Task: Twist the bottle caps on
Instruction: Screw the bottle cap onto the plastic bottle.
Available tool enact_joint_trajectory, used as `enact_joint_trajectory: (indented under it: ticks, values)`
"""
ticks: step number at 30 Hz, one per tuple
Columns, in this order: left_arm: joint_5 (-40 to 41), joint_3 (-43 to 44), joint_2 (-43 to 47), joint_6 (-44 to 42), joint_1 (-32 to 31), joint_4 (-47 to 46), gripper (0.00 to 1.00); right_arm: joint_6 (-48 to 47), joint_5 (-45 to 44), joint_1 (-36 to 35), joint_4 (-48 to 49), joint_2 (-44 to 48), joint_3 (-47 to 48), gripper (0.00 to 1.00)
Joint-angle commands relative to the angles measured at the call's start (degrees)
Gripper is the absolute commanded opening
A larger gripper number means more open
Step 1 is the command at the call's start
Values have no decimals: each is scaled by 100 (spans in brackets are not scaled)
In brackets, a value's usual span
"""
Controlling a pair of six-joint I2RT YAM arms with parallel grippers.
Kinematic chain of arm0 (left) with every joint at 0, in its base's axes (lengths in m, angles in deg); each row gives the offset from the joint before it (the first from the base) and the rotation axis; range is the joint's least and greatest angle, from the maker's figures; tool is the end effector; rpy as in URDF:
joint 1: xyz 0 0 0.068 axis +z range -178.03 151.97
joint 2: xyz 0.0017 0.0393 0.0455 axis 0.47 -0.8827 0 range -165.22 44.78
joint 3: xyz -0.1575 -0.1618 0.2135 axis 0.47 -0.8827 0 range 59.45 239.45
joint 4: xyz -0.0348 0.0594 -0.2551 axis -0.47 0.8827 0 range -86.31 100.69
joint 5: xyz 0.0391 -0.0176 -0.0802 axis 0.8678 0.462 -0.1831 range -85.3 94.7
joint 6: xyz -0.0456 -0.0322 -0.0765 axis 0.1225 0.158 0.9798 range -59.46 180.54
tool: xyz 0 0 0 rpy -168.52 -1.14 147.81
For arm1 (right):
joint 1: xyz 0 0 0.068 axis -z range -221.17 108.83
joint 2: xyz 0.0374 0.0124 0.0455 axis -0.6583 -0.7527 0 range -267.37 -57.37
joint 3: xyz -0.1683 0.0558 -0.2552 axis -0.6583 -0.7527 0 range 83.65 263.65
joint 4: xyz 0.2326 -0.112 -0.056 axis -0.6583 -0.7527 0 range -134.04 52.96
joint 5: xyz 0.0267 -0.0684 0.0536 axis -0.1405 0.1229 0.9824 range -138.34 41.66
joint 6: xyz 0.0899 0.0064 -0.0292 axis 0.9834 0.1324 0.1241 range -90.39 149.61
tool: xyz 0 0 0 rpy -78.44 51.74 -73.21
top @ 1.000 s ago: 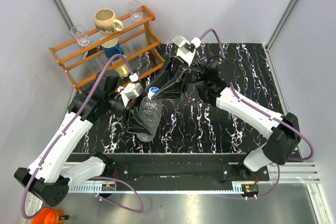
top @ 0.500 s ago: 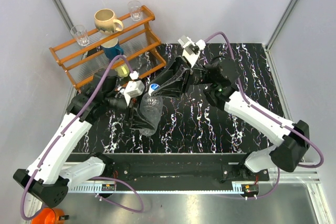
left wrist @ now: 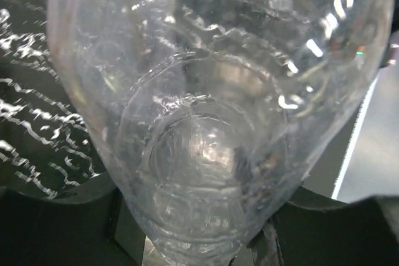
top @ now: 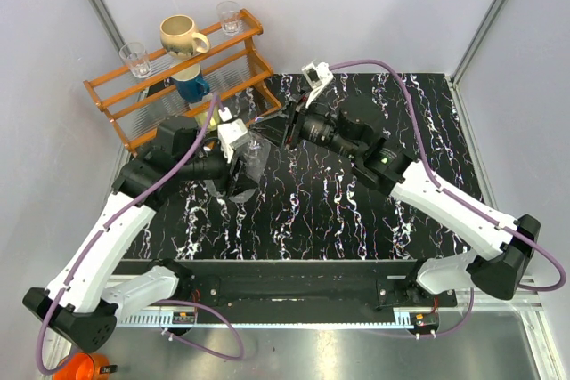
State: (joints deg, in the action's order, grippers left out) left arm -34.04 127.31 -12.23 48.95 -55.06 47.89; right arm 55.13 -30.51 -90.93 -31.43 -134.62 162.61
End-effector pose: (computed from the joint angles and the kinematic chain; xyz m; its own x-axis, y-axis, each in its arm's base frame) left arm 0.1582 -0.1409 0.3959 -0.3151 0.3366 -0.8874 0.9017 0.3978 -0.1693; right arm 0.2082 0.2867 0.4962 -0.3233 0.2528 -0.9119 -0.8682 0.3040 0.3921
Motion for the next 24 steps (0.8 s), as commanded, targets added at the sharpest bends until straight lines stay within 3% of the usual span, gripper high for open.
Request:
enact_joint_trajectory:
  ticks: [1,7,8,11,12,14,15,18,19,21,24]
  values:
    - [1421,96,32,-185,-31,-852,0,418,-1964,-456,-1869,-194,32,0]
    - [1659,79,59,-177,-39,-870,0,655,-3073,-640,-2178,-194,67,2]
    - [1651,96,59,-185,-31,-861,0,708,-3144,-640,-2187,-176,24,12]
    - [1598,105,76,-167,-31,-852,0,701,-3268,-640,-2090,-193,32,29]
    - [1554,105,76,-150,-31,-844,0,631,-3137,-632,-1986,-202,84,39]
    - [1301,88,85,-124,-31,-817,0,288,-2865,-640,-1810,-220,277,51]
    - [1168,79,94,-106,-39,-808,0,139,-2463,-640,-1600,-203,356,65]
    - [448,70,129,-71,-5,-738,0,-380,-1470,-640,-1239,-36,629,81]
    - [246,61,129,-80,-4,-703,0,-651,-1153,-640,-1150,95,673,92]
    - [-299,79,147,-88,22,-668,0,-829,-599,-632,-1044,263,788,100]
    - [-1177,79,147,-202,31,-519,0,-1233,-89,-623,-1035,623,770,100]
